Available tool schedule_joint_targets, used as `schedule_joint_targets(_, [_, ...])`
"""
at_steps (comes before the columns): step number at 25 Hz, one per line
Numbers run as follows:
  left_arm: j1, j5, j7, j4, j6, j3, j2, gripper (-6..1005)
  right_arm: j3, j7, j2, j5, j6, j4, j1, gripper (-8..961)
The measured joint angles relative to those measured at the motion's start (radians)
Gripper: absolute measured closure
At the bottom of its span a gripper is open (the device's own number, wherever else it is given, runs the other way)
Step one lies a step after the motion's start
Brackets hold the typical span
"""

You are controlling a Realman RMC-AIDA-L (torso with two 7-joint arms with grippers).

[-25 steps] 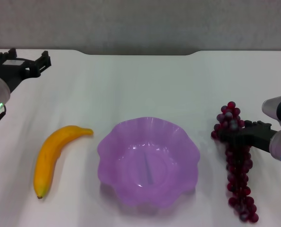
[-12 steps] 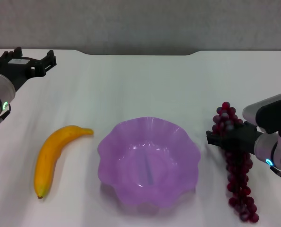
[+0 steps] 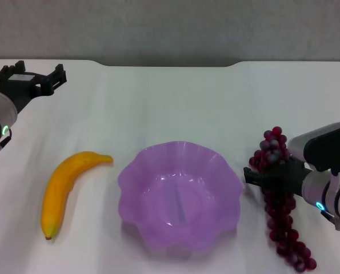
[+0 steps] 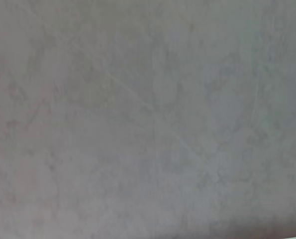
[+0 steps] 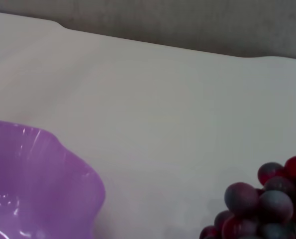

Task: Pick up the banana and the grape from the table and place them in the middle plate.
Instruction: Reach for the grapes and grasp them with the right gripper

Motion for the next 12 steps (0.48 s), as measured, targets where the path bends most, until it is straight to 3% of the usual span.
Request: schedule_joint_targets(12, [-0.001, 0.001, -0.001, 0.005, 0.007, -0.001, 0.001, 120, -0.002, 0.001, -0.001, 0.009, 0.0, 0.009, -0.006, 184])
